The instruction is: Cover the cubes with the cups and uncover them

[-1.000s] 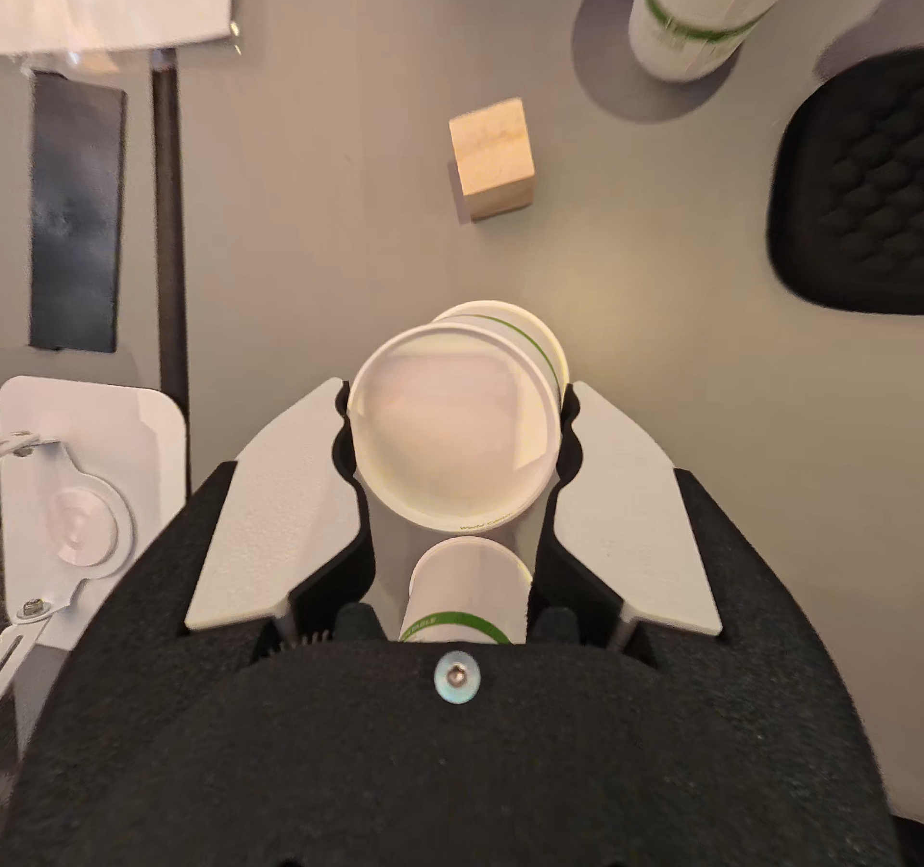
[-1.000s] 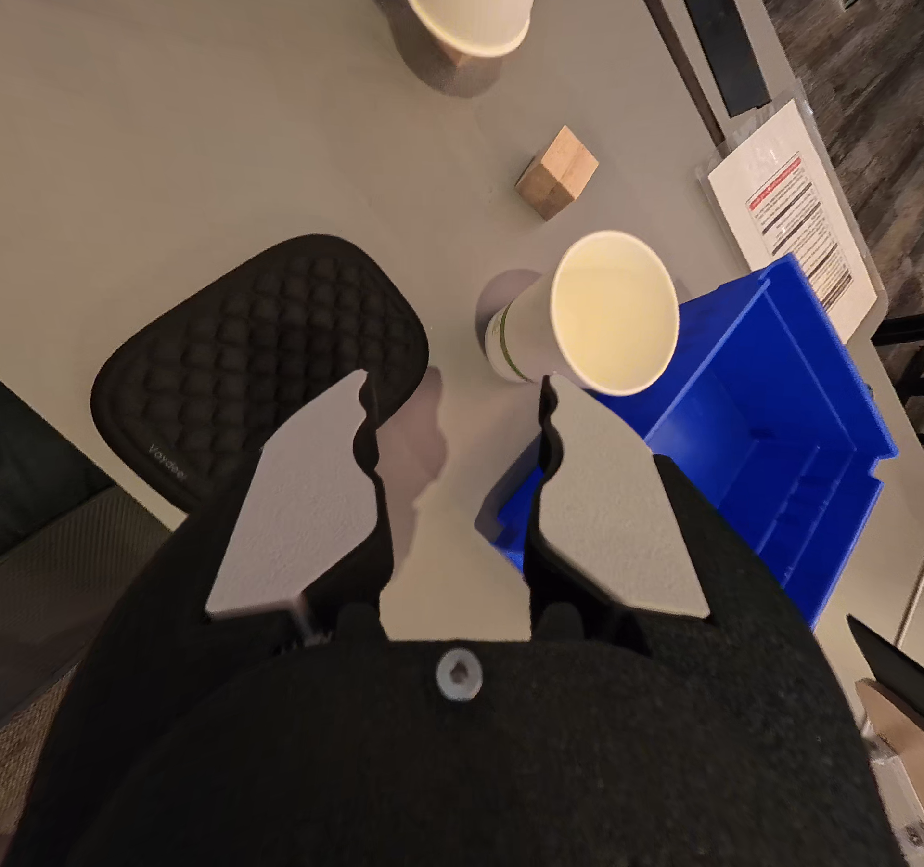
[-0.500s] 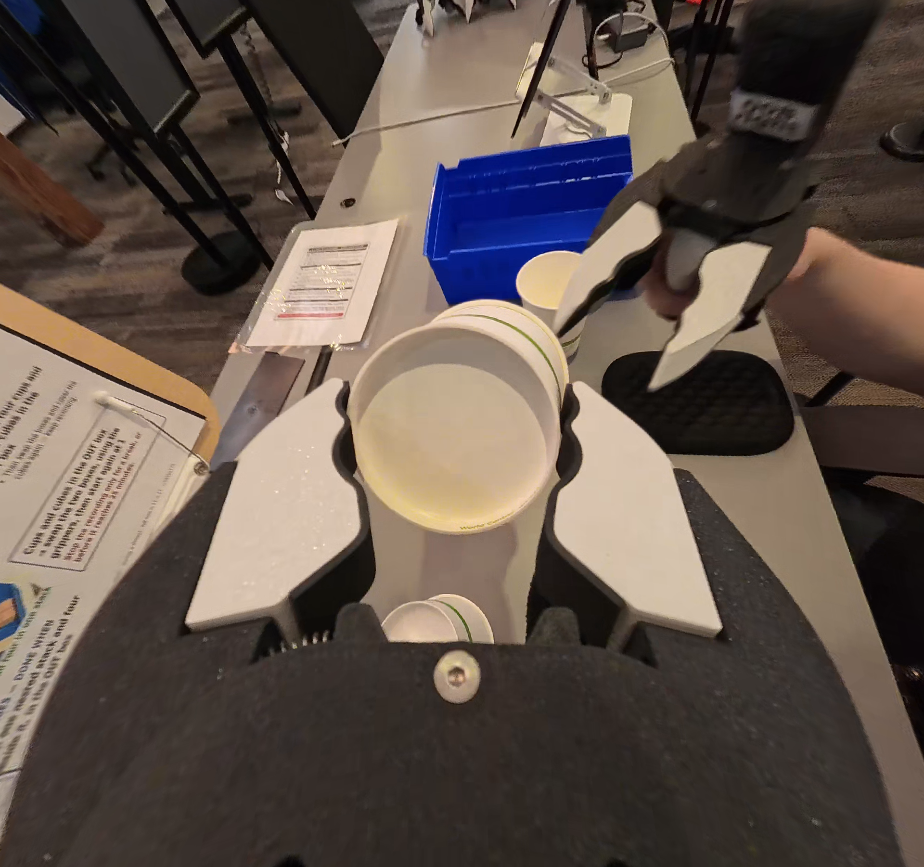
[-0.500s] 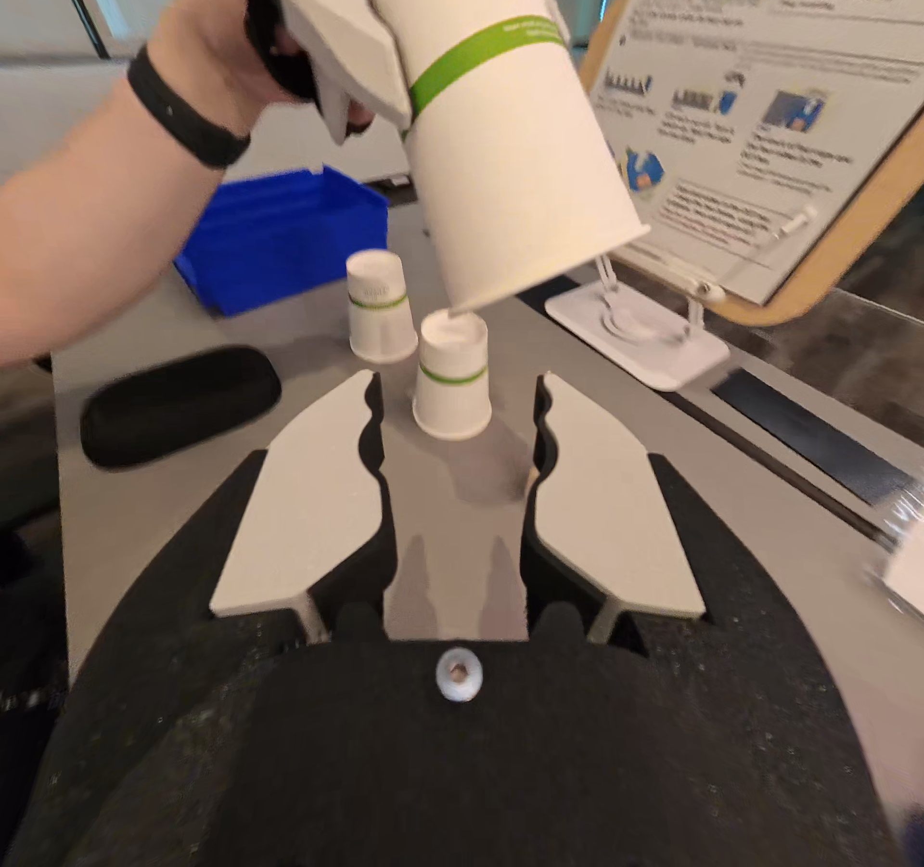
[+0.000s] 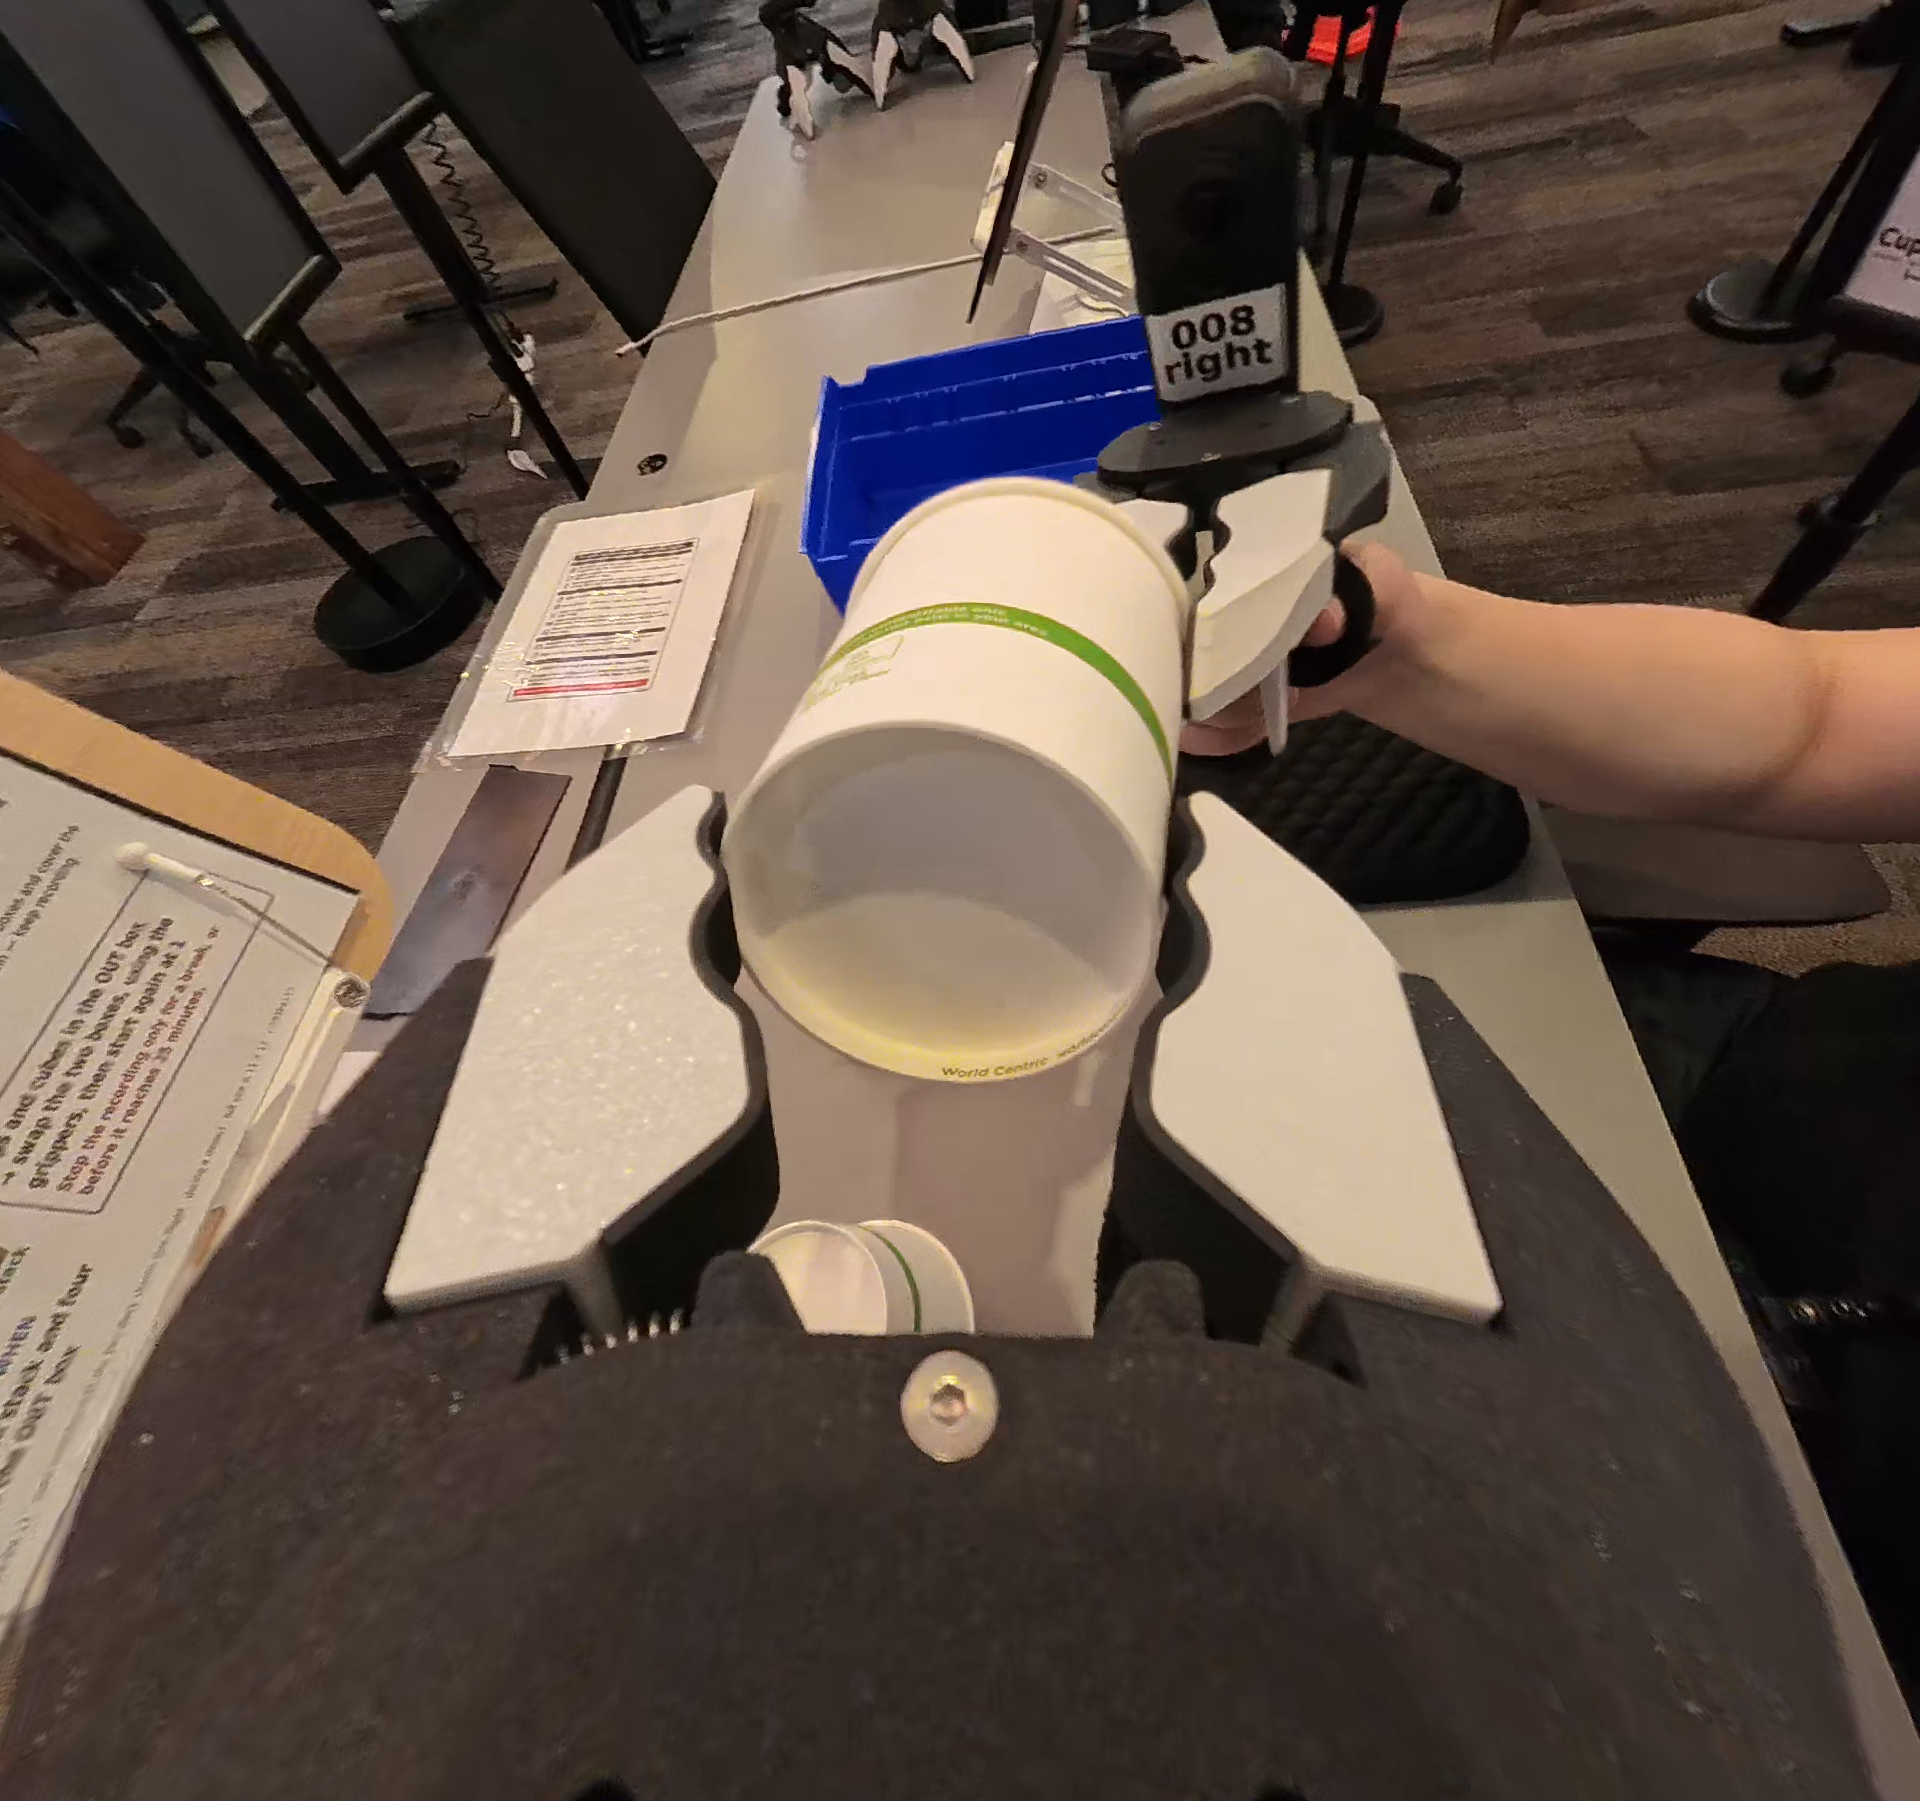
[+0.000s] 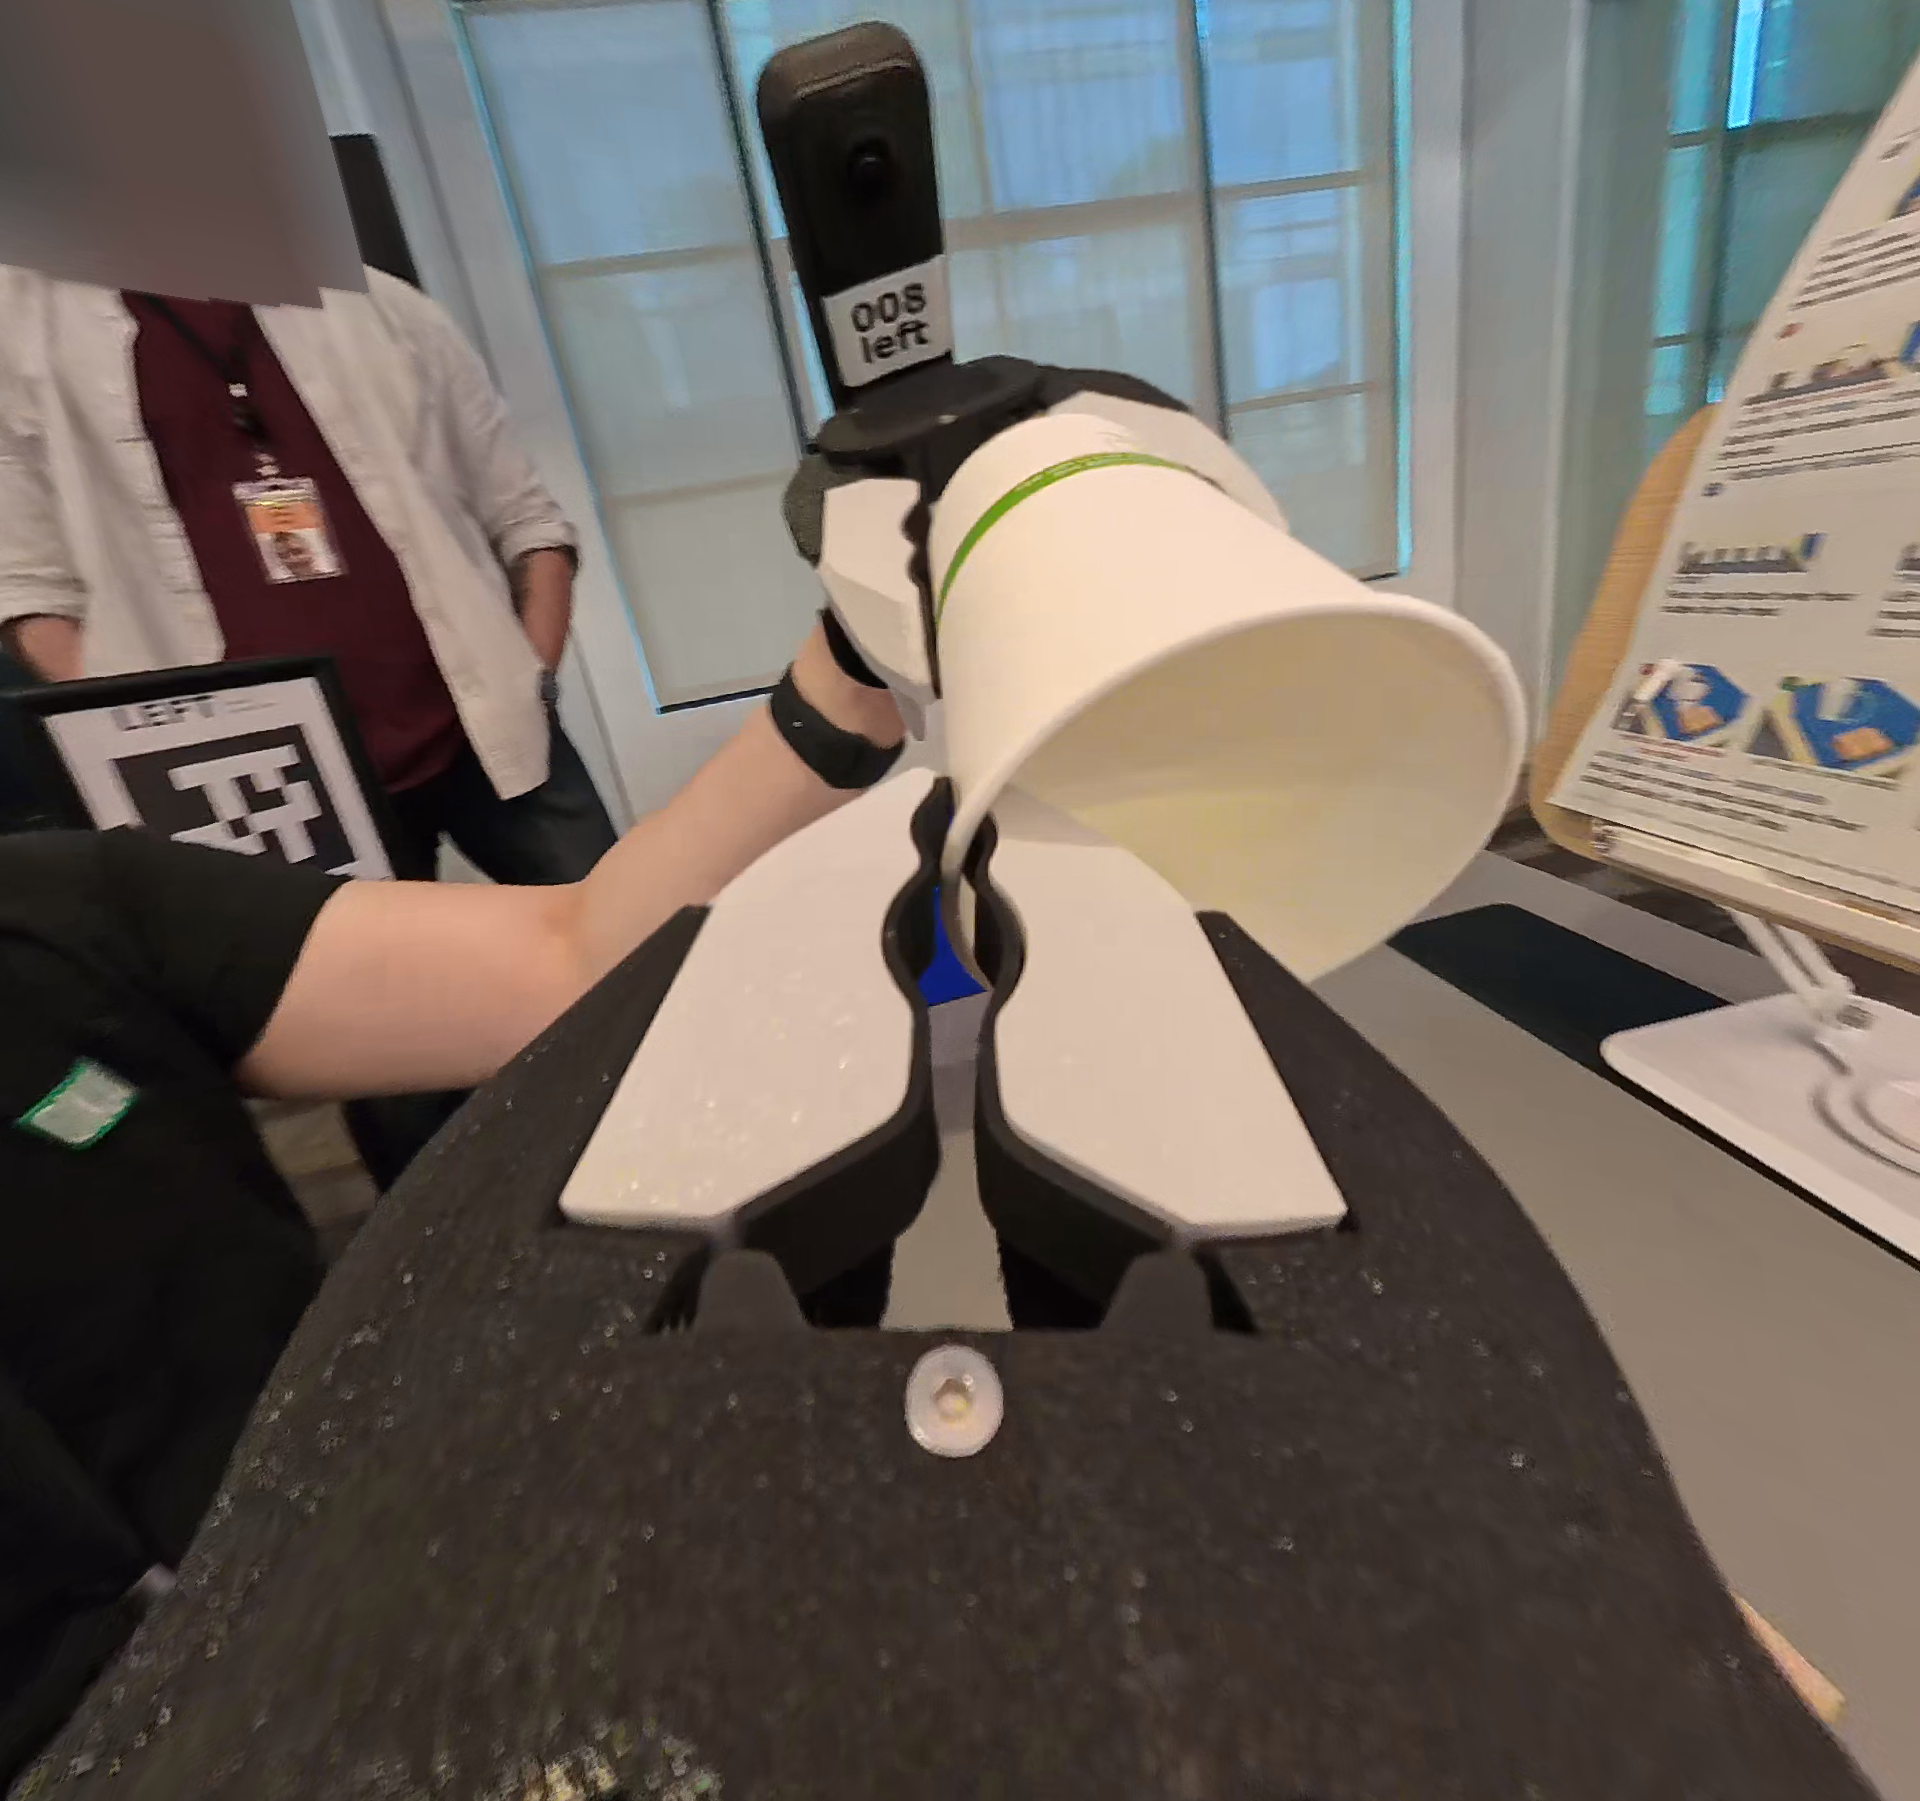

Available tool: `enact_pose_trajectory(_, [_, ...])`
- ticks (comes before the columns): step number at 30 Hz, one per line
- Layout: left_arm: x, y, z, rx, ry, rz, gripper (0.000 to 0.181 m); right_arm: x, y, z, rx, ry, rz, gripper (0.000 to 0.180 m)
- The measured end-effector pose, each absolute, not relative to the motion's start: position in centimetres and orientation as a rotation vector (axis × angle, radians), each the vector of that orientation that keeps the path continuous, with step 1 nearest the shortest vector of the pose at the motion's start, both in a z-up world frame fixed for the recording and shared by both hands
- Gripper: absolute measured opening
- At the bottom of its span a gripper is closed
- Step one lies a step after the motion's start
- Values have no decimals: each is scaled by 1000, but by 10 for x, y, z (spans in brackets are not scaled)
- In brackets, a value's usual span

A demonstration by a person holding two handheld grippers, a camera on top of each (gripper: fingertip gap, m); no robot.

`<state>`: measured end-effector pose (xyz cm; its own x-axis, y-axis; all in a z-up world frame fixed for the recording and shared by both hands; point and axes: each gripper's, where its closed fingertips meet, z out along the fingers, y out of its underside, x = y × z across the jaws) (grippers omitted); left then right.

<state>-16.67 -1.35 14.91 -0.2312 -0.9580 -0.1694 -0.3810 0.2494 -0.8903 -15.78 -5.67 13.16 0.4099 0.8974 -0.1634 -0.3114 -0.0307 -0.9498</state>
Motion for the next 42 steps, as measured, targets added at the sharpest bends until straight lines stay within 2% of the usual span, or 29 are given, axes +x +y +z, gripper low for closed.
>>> enact_pose_trajectory(2, [-166, -20, 148, -1221, 1765, -980, 81, -157, -64, 134, -1231, -640, 1088, 0])
enact_pose_trajectory(4, [-166, -26, 147, -1217, 1762, -999, 95, -150, -69, 138, -1261, -651, 1053, 0])
enact_pose_trajectory(7, [-173, -20, 142, -1249, 1723, -936, 106, -125, -83, 148, -1402, -708, 889, 0])
enact_pose_trajectory(13, [-209, 7, 102, -1352, 1700, -640, 98, 13, -116, 106, -2272, -900, 100, 0])
enact_pose_trajectory(20, [-217, 40, 45, -1537, 1719, -419, 97, 68, -134, 46, -2790, -987, -181, 0])
enact_pose_trajectory(23, [-219, 50, 28, -1594, 1741, -397, 93, 73, -135, 18, -2886, -1030, -193, 0])
enact_pose_trajectory(33, [-232, 90, -26, -1757, 1843, -144, 97, 75, -128, -42, -2980, -1112, -211, 2])
enact_pose_trajectory(42, [-219, 100, -49, -1827, 1945, -96, 98, 75, -115, -39, -2845, -1065, -251, 20])
